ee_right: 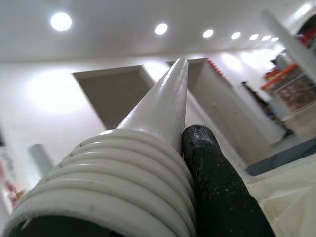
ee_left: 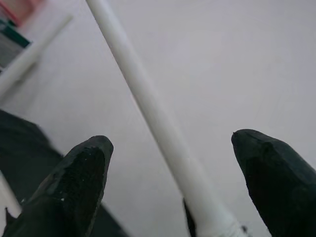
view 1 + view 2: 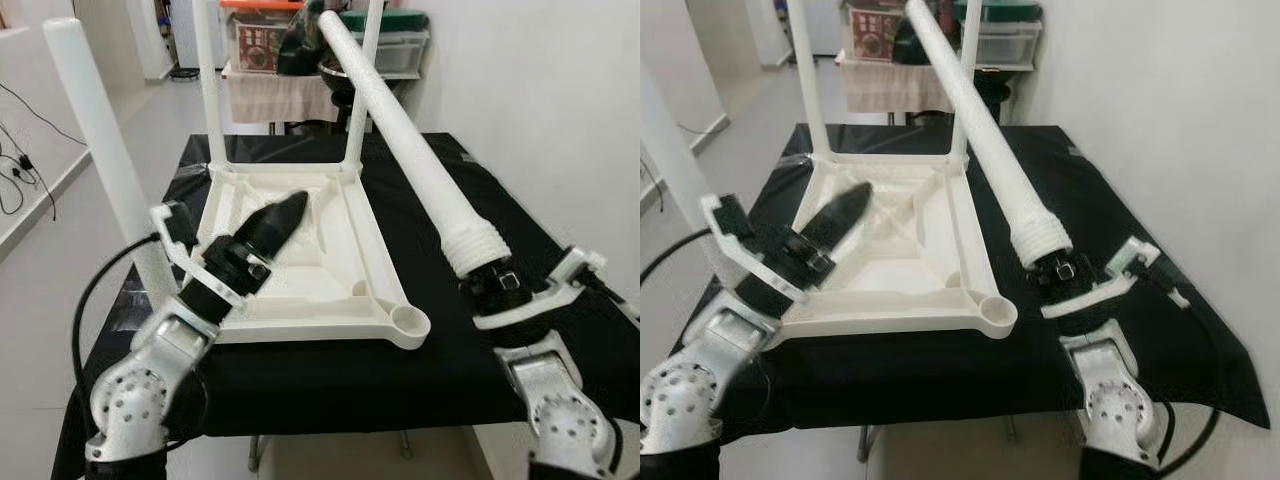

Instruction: Building children table

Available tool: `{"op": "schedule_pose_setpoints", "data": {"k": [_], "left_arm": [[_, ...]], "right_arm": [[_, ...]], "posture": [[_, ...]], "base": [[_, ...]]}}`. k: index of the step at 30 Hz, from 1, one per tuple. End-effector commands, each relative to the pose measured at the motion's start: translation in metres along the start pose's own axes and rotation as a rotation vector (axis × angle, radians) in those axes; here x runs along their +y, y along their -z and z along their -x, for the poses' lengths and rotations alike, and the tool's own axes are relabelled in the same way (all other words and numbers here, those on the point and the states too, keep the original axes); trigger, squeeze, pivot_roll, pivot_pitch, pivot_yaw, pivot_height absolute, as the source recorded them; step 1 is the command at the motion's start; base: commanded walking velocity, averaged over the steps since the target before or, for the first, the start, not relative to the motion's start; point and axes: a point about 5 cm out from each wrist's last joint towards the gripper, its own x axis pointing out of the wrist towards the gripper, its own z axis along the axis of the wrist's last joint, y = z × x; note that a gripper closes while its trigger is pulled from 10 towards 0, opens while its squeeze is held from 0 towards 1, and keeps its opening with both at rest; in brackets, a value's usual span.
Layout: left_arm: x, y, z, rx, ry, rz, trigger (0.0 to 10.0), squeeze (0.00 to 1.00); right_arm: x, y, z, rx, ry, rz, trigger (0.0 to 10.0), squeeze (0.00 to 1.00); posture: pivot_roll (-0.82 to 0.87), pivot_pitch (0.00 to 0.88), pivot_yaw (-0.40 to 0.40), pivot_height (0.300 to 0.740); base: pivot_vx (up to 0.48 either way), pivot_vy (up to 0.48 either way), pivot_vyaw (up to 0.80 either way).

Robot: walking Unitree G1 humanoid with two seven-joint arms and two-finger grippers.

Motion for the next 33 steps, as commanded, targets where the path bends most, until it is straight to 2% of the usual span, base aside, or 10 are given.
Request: {"op": "schedule_pose_setpoints", "data": {"k": [1, 6, 8, 12, 13, 17, 18, 26, 29, 33], "left_arm": [[-0.004, -0.003, -0.002, -0.016, 0.038, 0.086, 10.0, 1.00], [-0.012, -0.011, -0.006, -0.041, 0.109, 0.181, 10.0, 1.00], [-0.014, -0.017, -0.007, -0.055, 0.130, 0.244, 10.0, 1.00], [-0.014, -0.021, -0.008, -0.064, 0.135, 0.301, 10.0, 1.00], [-0.013, -0.022, -0.007, -0.064, 0.138, 0.316, 10.0, 0.12], [-0.013, -0.022, -0.007, -0.063, 0.140, 0.328, 10.0, 0.12], [-0.015, -0.023, -0.007, -0.058, 0.157, 0.339, 10.0, 0.00], [-0.021, -0.026, -0.008, -0.049, 0.206, 0.381, 10.0, 0.00], [-0.023, -0.027, -0.006, -0.044, 0.215, 0.407, 10.0, 0.00], [-0.025, -0.027, -0.006, -0.035, 0.226, 0.416, 10.0, 0.00]], "right_arm": [[0.012, -0.001, 0.001, 0.012, -0.106, -0.026, 10.0, 0.00], [0.026, 0.000, 0.006, 0.031, -0.215, -0.082, 10.0, 0.00], [0.035, 0.003, 0.012, 0.073, -0.281, -0.105, 10.0, 0.00], [0.043, 0.008, 0.017, 0.145, -0.345, -0.121, 10.0, 0.00], [0.045, 0.009, 0.019, 0.169, -0.371, -0.126, 10.0, 0.00], [0.047, 0.010, 0.021, 0.185, -0.391, -0.132, 10.0, 0.00], [0.049, 0.011, 0.023, 0.204, -0.411, -0.136, 10.0, 0.00], [0.055, 0.011, 0.028, 0.248, -0.464, -0.152, 10.0, 0.00], [0.057, 0.019, 0.036, 0.361, -0.491, -0.127, 10.0, 0.00], [0.056, 0.023, 0.038, 0.405, -0.484, -0.106, 10.0, 0.00]], "posture": [[-0.02, 0.000, -0.039, 0.740], [-0.02, 0.000, -0.041, 0.740], [-0.02, 0.000, -0.039, 0.740], [-0.03, 0.000, -0.038, 0.740], [-0.03, 0.000, -0.036, 0.740], [-0.03, 0.000, -0.036, 0.740], [-0.03, 0.000, -0.036, 0.740], [-0.03, 0.000, -0.033, 0.740], [-0.03, 0.000, -0.030, 0.740], [-0.03, 0.000, -0.029, 0.740]], "base": [[0.000, 0.000, 0.00], [0.000, 0.000, 0.00], [0.000, 0.000, 0.00], [0.000, 0.000, 0.00], [0.000, 0.000, 0.00], [0.000, 0.000, 0.00], [0.000, 0.000, 0.00], [0.000, 0.000, 0.00], [0.000, 0.000, 0.00], [0.000, 0.000, 0.00]]}}
